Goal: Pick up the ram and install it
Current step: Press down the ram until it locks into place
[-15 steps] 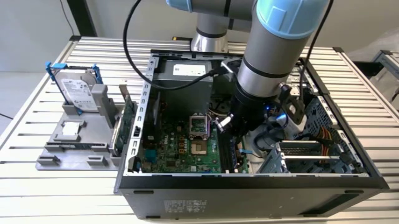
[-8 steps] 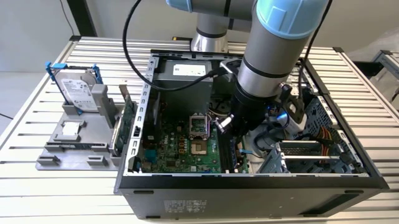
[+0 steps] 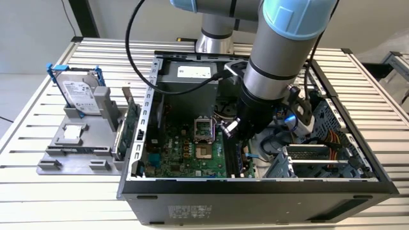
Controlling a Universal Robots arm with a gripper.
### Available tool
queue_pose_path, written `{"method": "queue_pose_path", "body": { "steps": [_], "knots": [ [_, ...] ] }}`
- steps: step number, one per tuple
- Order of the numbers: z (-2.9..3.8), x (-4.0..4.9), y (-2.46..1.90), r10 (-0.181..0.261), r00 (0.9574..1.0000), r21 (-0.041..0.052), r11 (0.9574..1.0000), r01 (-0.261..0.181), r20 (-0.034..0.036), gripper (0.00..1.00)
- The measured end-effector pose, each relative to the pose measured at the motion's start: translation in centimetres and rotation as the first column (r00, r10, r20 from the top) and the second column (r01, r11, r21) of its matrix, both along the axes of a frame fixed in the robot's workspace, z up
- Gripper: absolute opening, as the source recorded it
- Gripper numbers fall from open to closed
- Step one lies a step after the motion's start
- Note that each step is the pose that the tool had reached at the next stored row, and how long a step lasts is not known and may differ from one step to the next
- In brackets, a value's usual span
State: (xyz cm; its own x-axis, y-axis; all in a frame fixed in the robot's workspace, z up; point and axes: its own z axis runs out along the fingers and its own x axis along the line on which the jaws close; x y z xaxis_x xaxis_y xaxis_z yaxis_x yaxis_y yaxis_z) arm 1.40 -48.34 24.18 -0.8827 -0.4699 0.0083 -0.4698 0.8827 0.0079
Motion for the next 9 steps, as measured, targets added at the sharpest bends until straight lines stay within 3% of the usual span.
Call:
{"method": "queue_pose_path", "body": {
  "steps": [9],
  "knots": [
    [0.0, 0.0, 0.0, 0.048, 0.9988, 0.0, 0.9988, -0.048, 0.0, 0.0]
  ]
}}
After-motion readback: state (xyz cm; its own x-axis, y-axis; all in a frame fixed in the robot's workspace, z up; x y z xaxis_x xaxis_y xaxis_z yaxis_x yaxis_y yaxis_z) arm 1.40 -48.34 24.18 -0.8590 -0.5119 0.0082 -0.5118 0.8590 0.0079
